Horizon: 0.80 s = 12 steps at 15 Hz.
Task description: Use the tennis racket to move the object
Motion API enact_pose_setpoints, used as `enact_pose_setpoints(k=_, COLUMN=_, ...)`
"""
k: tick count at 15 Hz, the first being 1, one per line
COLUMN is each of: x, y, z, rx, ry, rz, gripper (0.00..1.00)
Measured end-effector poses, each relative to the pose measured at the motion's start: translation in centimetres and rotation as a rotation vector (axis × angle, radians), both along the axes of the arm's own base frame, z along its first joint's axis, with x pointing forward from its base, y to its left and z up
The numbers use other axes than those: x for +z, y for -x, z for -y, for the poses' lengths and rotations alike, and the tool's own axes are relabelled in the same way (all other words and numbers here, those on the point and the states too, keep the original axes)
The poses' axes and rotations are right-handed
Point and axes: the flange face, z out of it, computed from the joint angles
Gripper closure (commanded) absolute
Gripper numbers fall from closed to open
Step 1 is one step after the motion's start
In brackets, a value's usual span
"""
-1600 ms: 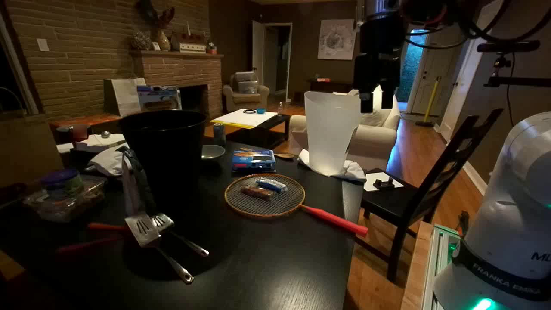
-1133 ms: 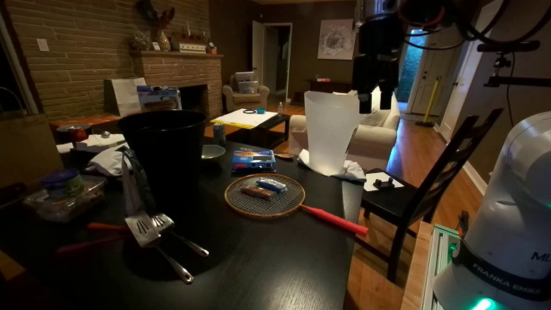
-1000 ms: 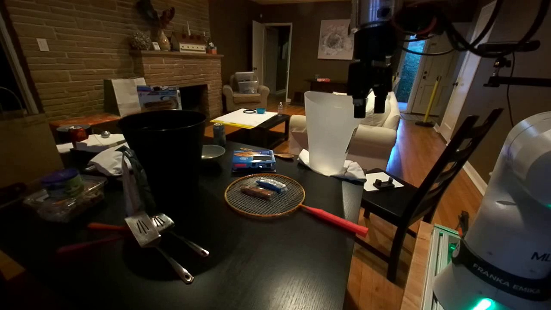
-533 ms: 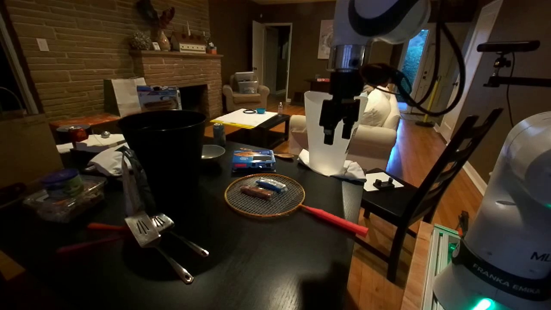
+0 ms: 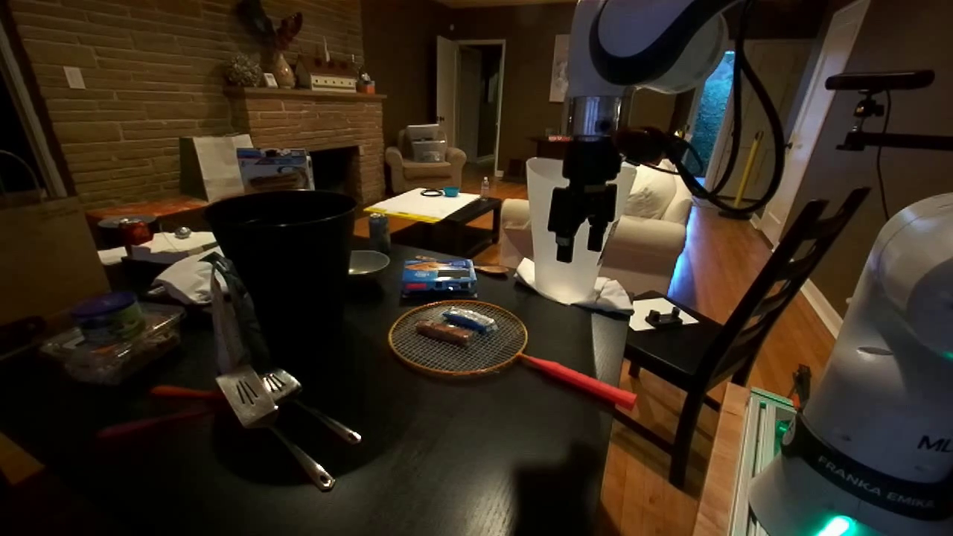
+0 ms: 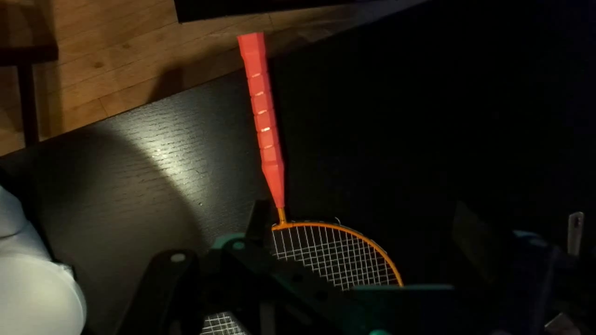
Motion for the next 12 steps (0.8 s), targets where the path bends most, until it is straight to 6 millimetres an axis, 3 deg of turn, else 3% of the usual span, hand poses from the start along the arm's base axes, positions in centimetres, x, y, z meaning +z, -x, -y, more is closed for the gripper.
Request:
enact_pose_setpoints(k=5, x=-4.7, y=-0.3, z=-0.6, rx=0.125, ry=-0.04, rz=0.003, gripper=0.0)
enact_pose_setpoints(k=12, x=-12.0, y=-1.9, z=0.9, rx=0.338, ry=-0.042, rz=0.072, gripper=0.0)
